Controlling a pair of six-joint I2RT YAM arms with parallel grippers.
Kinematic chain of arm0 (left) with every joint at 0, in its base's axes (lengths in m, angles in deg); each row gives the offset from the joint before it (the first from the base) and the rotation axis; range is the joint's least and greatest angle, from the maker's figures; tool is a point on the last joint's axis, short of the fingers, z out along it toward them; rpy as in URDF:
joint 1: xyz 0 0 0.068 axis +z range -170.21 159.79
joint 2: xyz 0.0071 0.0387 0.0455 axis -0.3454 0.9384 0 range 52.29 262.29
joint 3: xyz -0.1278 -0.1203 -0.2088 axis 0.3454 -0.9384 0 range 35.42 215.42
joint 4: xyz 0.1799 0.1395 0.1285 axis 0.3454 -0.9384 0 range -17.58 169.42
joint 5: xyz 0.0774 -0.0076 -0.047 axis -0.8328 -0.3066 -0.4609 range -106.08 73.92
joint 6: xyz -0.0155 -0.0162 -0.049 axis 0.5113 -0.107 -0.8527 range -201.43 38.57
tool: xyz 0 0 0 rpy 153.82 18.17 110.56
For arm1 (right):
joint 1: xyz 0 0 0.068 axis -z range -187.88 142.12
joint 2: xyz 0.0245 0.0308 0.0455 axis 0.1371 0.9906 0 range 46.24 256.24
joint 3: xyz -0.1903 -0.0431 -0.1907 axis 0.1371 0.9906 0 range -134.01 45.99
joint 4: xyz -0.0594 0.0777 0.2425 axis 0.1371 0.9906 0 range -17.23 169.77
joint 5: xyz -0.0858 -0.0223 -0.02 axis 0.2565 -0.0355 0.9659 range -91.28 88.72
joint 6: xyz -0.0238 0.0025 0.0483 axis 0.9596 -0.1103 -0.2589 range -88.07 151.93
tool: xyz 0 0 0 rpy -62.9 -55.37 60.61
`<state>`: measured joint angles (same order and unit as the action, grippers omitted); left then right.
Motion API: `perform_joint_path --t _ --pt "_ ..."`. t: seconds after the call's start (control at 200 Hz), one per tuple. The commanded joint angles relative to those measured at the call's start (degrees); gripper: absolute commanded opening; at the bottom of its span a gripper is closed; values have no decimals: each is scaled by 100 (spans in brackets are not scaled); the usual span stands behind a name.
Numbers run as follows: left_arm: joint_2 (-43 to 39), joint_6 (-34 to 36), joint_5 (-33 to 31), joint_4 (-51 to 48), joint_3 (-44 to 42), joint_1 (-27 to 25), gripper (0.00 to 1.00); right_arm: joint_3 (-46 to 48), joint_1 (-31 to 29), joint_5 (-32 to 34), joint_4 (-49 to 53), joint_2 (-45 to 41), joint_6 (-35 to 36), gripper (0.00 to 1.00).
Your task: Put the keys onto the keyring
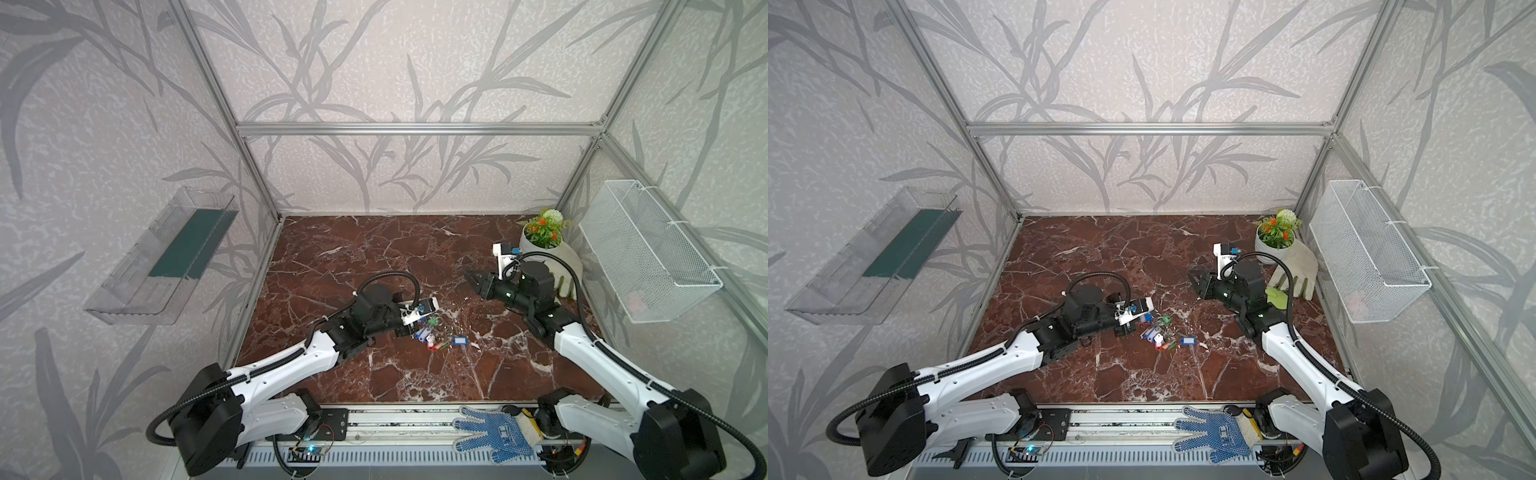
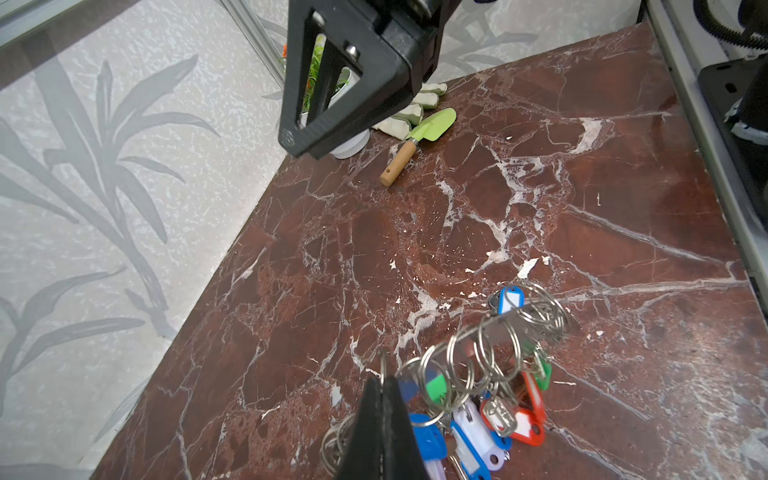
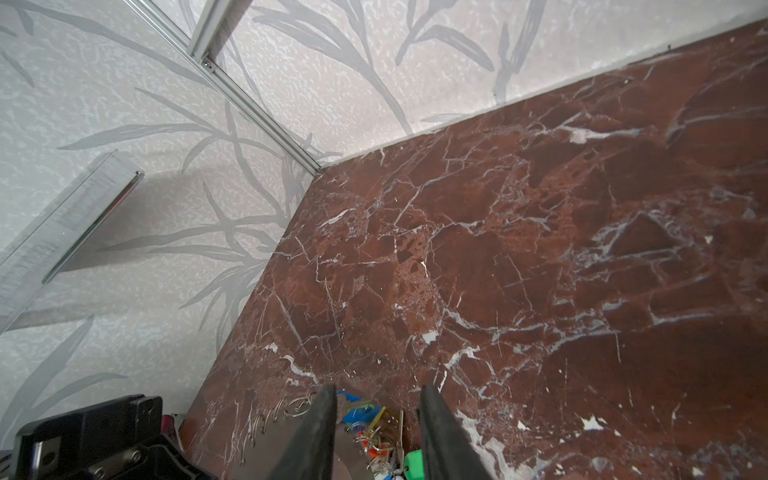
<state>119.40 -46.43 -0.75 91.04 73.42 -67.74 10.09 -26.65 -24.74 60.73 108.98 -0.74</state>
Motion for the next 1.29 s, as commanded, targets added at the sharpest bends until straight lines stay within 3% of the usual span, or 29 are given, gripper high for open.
perform_joint_path --t 0.0,0.29,0.585,1.06,1.29 --pt "-27 721 -385 624 110 -233 0 141 90 -155 52 -155 -91 36" --pt "130 1309 -1067 1059 -47 -648 0 259 248 -341 -9 -139 -116 35" --pt "212 1470 -1162 1193 -36 -797 0 291 303 -400 68 -201 -126 36" --pt "47 937 -1428 1429 -200 -802 0 200 303 -375 899 -260 -35 33" --pt "-656 416 -1701 579 -259 -793 0 241 223 -240 1987 -433 69 31"
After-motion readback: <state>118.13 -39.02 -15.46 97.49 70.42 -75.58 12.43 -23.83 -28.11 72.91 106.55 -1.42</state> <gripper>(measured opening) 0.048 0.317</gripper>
